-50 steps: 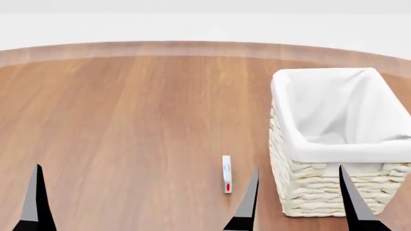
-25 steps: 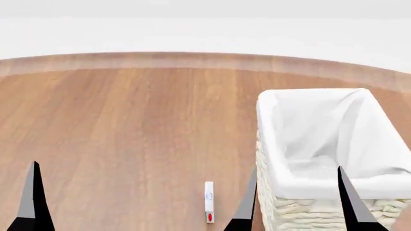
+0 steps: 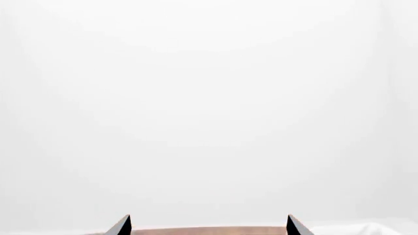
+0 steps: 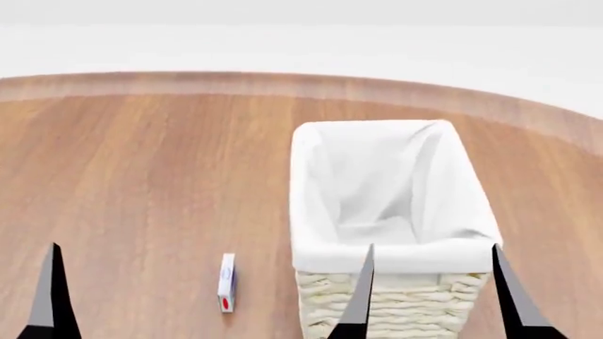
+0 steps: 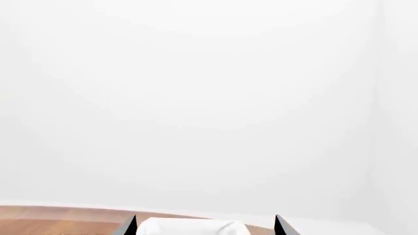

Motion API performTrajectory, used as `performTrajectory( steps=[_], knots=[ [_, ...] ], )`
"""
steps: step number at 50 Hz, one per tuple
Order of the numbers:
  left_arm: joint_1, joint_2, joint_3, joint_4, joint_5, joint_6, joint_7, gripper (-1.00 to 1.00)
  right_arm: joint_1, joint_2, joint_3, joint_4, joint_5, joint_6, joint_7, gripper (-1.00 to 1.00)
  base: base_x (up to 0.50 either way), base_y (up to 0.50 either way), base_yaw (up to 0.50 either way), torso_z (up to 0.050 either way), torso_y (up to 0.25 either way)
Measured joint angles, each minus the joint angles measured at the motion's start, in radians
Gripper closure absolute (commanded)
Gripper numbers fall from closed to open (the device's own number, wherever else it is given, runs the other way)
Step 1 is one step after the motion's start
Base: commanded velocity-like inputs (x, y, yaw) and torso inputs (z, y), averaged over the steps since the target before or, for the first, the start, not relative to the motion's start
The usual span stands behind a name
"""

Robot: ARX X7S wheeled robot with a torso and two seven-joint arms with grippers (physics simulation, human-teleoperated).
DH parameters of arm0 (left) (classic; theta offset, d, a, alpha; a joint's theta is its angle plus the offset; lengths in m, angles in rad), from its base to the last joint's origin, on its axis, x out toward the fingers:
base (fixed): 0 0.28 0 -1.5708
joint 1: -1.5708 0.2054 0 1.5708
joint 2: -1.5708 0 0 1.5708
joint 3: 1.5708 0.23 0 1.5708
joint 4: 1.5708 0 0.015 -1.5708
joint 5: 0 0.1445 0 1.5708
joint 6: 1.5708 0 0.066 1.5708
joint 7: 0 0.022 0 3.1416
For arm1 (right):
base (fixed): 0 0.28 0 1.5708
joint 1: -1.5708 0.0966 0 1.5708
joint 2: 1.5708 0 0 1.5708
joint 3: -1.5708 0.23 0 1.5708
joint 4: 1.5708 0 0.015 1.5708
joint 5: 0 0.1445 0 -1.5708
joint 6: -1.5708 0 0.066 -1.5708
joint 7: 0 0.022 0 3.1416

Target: Pick up the ketchup, and put it in the basket.

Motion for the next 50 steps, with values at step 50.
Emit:
performTrajectory(
  steps=[50],
  knots=[
    [0.010, -0.044, -0.011, 0.008, -0.095, 0.009, -0.016, -1.00, 0.013, 0.030, -0.036, -0.015, 0.000, 0.022, 0.024, -1.00, 0.00, 0.00, 0.00, 0.048, -0.028]
  ],
)
